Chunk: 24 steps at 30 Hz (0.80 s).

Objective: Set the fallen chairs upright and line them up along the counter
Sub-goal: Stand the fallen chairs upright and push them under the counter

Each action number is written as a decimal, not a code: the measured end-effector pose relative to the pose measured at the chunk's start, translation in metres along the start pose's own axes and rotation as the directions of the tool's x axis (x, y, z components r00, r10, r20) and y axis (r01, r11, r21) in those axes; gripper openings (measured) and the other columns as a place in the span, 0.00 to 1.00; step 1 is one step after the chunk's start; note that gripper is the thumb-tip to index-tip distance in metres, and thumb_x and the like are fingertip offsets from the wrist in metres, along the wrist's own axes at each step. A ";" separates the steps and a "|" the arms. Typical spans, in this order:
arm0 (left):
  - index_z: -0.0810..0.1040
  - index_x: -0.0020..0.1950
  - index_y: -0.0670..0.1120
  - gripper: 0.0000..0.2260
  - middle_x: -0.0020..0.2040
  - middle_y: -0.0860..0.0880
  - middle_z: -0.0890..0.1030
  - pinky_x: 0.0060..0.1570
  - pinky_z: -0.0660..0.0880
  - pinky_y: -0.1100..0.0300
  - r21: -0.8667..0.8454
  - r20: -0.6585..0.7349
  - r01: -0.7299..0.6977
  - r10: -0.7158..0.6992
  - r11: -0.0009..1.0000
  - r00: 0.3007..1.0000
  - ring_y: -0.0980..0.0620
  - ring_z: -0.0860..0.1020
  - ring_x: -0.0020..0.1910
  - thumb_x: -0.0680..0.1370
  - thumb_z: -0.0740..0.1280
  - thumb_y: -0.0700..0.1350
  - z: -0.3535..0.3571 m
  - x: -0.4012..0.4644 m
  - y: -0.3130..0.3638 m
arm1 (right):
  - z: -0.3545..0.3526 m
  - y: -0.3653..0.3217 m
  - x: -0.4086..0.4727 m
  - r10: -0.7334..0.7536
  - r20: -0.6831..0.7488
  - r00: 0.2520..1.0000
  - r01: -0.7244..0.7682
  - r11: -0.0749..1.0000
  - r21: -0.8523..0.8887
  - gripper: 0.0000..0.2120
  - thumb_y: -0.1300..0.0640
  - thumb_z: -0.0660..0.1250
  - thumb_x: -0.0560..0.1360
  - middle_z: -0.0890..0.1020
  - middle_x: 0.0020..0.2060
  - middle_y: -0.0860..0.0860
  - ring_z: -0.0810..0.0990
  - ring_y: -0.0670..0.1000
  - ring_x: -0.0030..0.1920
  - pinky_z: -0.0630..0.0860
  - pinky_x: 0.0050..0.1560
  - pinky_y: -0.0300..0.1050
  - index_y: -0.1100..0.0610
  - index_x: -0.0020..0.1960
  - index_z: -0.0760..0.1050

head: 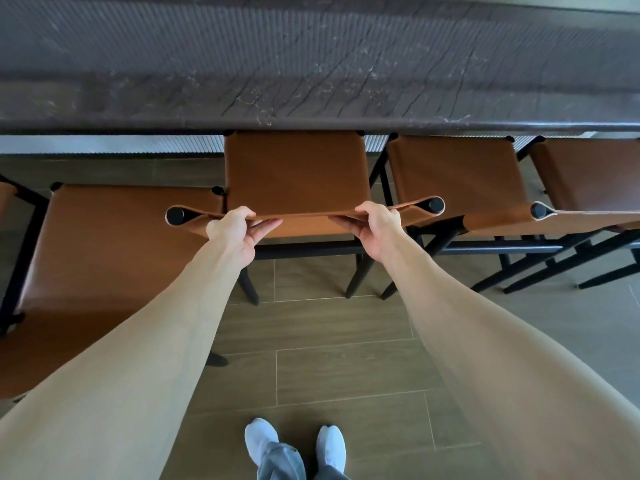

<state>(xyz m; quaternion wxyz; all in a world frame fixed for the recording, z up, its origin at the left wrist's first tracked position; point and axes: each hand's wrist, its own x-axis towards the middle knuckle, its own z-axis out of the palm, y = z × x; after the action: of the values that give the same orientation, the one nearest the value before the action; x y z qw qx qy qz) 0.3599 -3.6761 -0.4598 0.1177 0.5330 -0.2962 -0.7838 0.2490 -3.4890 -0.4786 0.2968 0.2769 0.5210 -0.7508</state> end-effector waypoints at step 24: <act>0.74 0.64 0.38 0.14 0.58 0.37 0.76 0.47 0.83 0.40 0.166 -0.010 0.040 -0.039 0.985 0.999 0.30 0.79 0.57 0.79 0.62 0.28 -0.006 -0.008 -0.004 | -0.006 0.006 -0.023 0.067 0.004 0.998 -0.067 0.996 -0.054 0.19 0.74 0.57 0.80 0.79 0.61 0.67 0.85 0.71 0.48 0.86 0.42 0.59 0.65 0.69 0.68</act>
<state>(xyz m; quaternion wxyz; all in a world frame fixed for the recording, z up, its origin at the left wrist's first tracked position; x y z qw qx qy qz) 0.3694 -3.6708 -0.4581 0.0583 0.5494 -0.3495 -0.7567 0.2698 -3.4812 -0.4672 0.3306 0.2838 0.5304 -0.7272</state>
